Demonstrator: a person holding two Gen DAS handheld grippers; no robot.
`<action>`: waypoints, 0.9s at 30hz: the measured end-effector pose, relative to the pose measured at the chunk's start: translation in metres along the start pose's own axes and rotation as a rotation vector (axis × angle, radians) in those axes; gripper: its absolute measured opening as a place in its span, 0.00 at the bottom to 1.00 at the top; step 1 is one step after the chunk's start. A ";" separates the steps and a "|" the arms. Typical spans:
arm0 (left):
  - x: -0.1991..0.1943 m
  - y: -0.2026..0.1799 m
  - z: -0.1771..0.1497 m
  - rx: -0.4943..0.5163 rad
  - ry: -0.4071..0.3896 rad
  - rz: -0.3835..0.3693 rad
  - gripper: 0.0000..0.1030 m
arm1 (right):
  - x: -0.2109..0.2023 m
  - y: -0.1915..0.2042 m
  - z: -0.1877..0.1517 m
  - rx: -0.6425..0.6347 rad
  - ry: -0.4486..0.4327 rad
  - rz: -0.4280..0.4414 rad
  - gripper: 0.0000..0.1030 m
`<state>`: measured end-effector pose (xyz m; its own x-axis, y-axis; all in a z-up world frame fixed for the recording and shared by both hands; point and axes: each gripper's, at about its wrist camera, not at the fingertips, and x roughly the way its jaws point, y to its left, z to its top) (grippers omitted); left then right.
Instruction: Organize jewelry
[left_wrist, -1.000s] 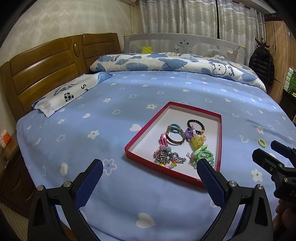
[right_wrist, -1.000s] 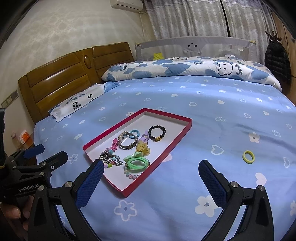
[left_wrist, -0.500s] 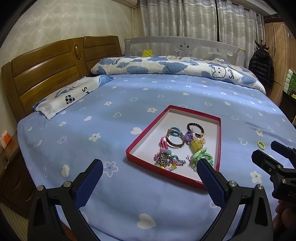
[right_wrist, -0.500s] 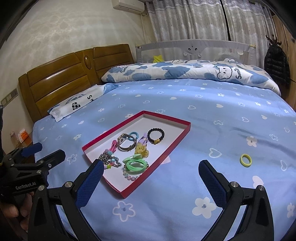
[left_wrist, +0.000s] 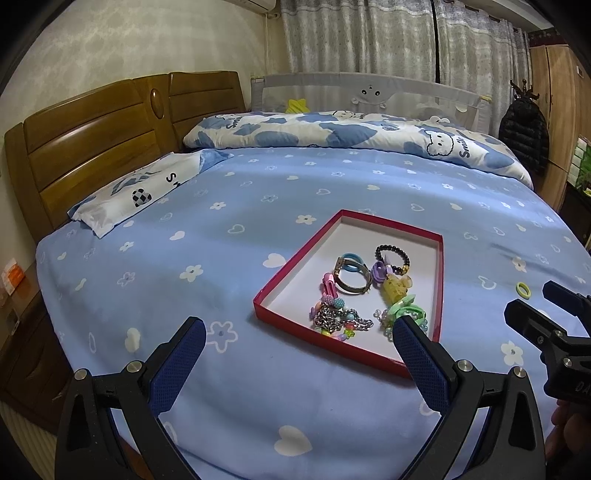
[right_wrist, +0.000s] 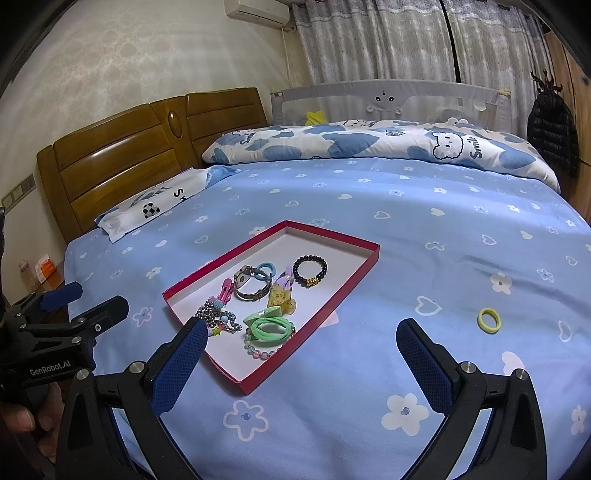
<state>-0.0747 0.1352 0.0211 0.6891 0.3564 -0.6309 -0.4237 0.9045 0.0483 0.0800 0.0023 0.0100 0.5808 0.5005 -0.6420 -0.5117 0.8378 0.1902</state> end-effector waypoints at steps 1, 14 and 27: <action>0.001 0.000 0.000 0.000 0.001 0.000 0.99 | 0.000 0.000 0.000 0.000 0.001 0.000 1.00; 0.002 -0.001 -0.001 0.004 0.005 -0.004 0.99 | 0.001 0.001 0.000 -0.001 0.002 0.000 1.00; 0.002 -0.003 -0.004 0.011 0.004 -0.010 0.99 | 0.001 -0.001 -0.002 -0.002 0.005 0.000 1.00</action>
<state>-0.0742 0.1327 0.0169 0.6907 0.3462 -0.6349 -0.4099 0.9107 0.0507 0.0800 0.0015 0.0078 0.5772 0.4997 -0.6459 -0.5133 0.8371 0.1889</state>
